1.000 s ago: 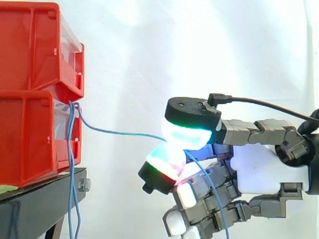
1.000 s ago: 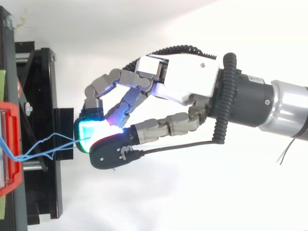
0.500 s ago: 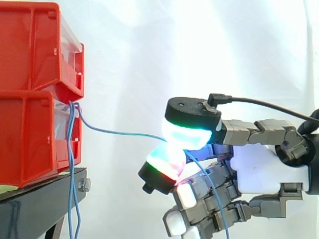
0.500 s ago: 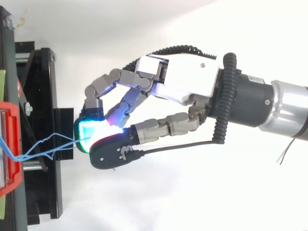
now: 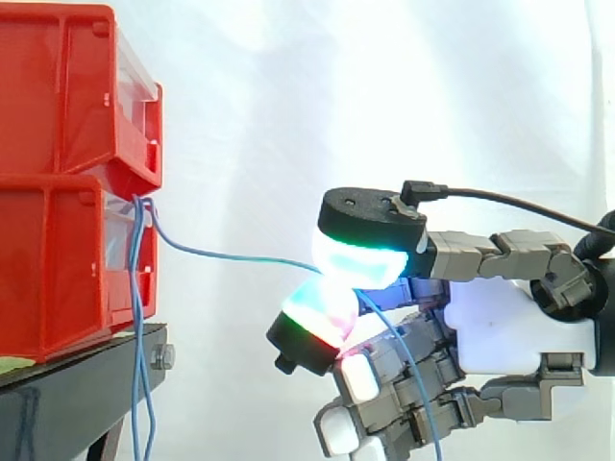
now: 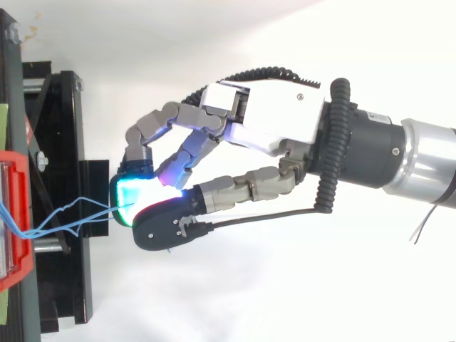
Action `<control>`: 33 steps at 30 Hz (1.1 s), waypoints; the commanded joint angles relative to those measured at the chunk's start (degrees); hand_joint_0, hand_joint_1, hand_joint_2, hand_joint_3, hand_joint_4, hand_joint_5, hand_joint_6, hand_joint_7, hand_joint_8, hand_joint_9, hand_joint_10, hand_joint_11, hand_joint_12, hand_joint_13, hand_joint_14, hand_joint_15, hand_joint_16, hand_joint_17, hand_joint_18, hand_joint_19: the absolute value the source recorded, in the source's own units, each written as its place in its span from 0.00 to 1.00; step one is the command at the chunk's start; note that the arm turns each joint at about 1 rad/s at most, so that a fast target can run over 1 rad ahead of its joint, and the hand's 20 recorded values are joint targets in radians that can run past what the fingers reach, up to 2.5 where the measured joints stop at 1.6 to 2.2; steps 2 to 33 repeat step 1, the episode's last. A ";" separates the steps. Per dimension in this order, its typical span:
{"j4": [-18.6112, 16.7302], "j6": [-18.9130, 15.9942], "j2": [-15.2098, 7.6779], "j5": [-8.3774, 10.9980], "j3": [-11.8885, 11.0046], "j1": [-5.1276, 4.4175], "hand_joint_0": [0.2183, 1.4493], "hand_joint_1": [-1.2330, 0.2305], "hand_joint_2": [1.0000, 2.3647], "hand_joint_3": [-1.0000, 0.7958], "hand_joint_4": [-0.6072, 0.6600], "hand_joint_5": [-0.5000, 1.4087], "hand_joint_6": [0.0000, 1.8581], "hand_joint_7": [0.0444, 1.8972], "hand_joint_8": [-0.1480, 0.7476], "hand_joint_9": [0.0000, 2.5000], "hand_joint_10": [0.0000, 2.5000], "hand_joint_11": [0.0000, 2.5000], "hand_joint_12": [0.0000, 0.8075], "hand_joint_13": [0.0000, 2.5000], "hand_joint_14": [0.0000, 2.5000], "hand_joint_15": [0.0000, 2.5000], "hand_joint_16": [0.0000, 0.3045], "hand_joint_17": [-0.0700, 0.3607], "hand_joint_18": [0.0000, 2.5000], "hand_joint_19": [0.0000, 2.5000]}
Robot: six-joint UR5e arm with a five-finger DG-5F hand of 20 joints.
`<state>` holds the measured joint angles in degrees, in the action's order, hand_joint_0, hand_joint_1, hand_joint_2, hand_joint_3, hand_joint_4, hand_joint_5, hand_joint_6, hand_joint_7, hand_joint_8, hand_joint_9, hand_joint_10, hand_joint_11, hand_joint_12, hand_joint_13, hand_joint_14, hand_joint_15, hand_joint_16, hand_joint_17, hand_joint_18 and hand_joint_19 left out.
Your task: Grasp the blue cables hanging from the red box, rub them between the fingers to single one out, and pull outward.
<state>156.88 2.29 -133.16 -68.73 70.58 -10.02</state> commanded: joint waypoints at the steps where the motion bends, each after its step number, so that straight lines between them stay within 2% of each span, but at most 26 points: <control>1: 0.00 0.00 0.01 0.00 0.00 0.09 0.32 0.30 0.01 0.58 0.48 0.21 0.49 0.61 0.53 0.41 0.01 0.21 0.51 0.34 0.01 0.24 0.19 0.46 0.30 0.23; 33: 0.00 0.00 0.01 0.00 0.00 0.09 0.32 0.30 0.01 0.58 0.48 0.21 0.49 0.61 0.53 0.41 0.01 0.21 0.51 0.34 0.01 0.24 0.19 0.46 0.30 0.23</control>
